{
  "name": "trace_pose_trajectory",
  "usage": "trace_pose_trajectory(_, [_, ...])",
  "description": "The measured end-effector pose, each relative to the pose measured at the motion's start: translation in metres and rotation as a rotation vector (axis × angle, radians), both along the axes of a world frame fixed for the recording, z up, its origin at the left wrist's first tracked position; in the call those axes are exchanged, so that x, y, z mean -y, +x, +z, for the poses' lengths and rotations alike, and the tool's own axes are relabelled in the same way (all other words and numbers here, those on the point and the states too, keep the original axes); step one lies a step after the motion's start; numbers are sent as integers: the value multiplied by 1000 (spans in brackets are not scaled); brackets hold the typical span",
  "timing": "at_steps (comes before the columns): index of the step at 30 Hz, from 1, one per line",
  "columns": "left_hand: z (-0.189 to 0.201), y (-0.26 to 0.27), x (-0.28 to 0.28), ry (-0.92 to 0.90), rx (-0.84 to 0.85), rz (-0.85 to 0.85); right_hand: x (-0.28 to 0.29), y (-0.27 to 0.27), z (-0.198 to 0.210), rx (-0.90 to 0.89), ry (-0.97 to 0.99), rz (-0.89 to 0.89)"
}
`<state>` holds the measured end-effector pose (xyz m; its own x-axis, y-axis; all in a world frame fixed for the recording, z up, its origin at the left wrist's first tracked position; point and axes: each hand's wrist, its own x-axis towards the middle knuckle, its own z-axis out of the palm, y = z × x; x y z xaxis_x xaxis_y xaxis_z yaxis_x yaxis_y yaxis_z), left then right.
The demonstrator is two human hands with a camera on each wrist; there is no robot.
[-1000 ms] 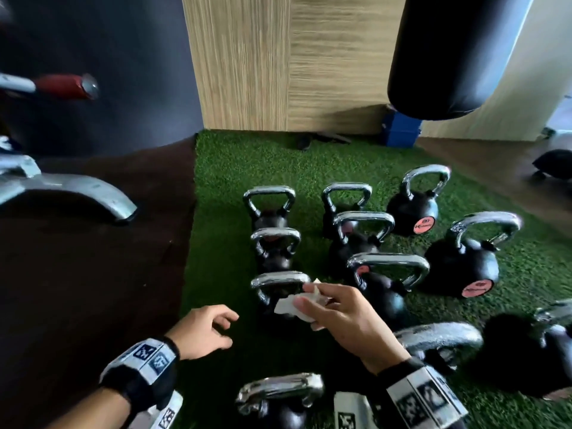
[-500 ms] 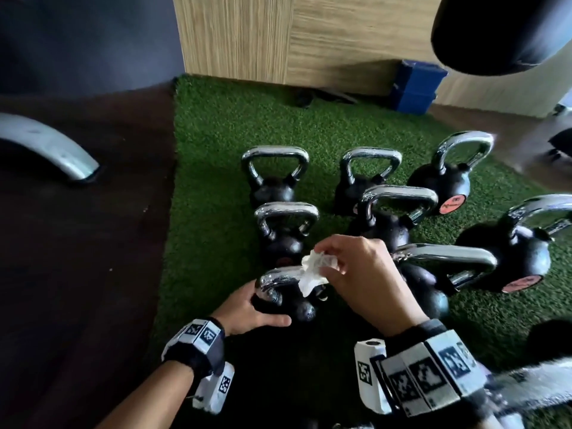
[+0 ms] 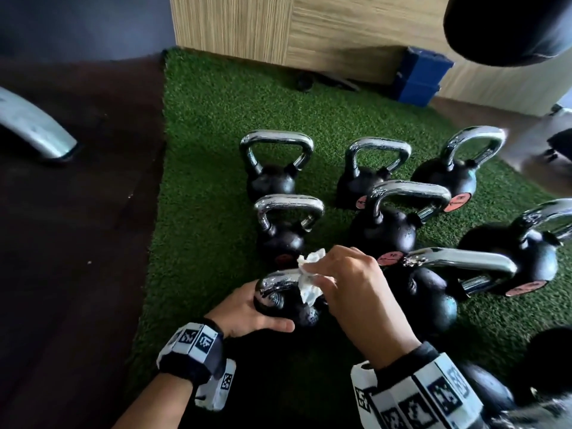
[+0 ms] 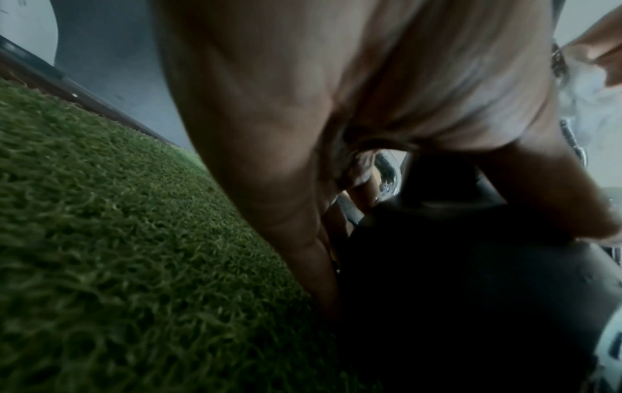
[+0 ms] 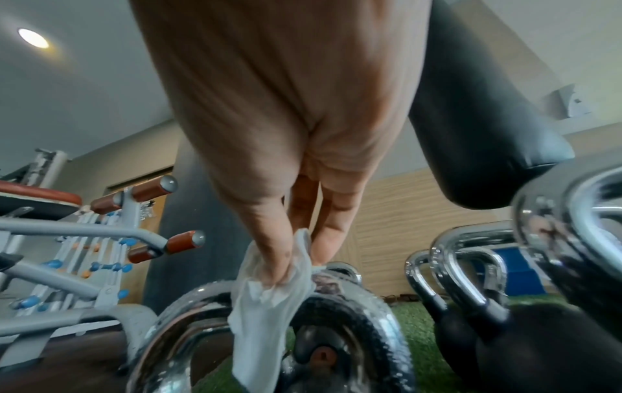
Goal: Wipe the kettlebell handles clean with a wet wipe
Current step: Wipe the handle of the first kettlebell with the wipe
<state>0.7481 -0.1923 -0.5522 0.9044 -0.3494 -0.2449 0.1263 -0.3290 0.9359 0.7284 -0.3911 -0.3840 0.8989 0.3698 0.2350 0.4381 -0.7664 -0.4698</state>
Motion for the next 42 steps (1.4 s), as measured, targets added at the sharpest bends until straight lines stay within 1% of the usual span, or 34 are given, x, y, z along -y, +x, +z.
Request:
trace_pose_trajectory(3, [1, -1, 0, -3, 0, -4, 14, 2, 1, 11, 75, -89])
trace_pose_trajectory(7, [0, -6, 1, 17, -17, -1, 11, 2, -2, 34, 40, -47])
trace_pose_trajectory(9, [1, -7, 3, 63, -60, 23, 17, 3, -6, 36, 52, -113])
trace_pose_trajectory(11, [3, -8, 4, 88, -77, 15, 30, 7, -11, 9, 58, -204])
trace_pose_trajectory(14, [13, -10, 6, 126, -88, -8, 44, 12, -17, -96, 69, -285])
trace_pose_trajectory(15, [15, -11, 6, 145, -92, -12, 45, 13, -19, -117, 78, -290])
trace_pose_trajectory(19, [19, -13, 6, 189, -102, -11, 46, 19, -24, -104, 109, -295])
trace_pose_trajectory(24, [17, -15, 7, 189, -115, 16, 43, 27, -29, -169, 64, -322])
trace_pose_trajectory(27, [19, -17, 7, 189, -135, 21, 46, 29, -30, -189, 73, -328])
trace_pose_trajectory(32, [19, -19, 8, 145, -110, 42, 43, 32, -42, -346, -3, -343])
trace_pose_trajectory(34, [18, -18, 8, 144, -114, 47, 41, 33, -49, -408, 25, -374])
trace_pose_trajectory(36, [22, -19, 8, 183, -132, 57, 42, 34, -53, -464, 85, -388])
trace_pose_trajectory(38, [22, -18, 5, 239, -87, 50, 43, 33, -51, -499, 100, -379])
trace_pose_trajectory(40, [25, -19, 0, 270, -43, 46, 44, 33, -43, -488, 90, -378])
trace_pose_trajectory(42, [35, -20, -8, 281, 2, 44, 46, 32, -31, -361, 28, -407])
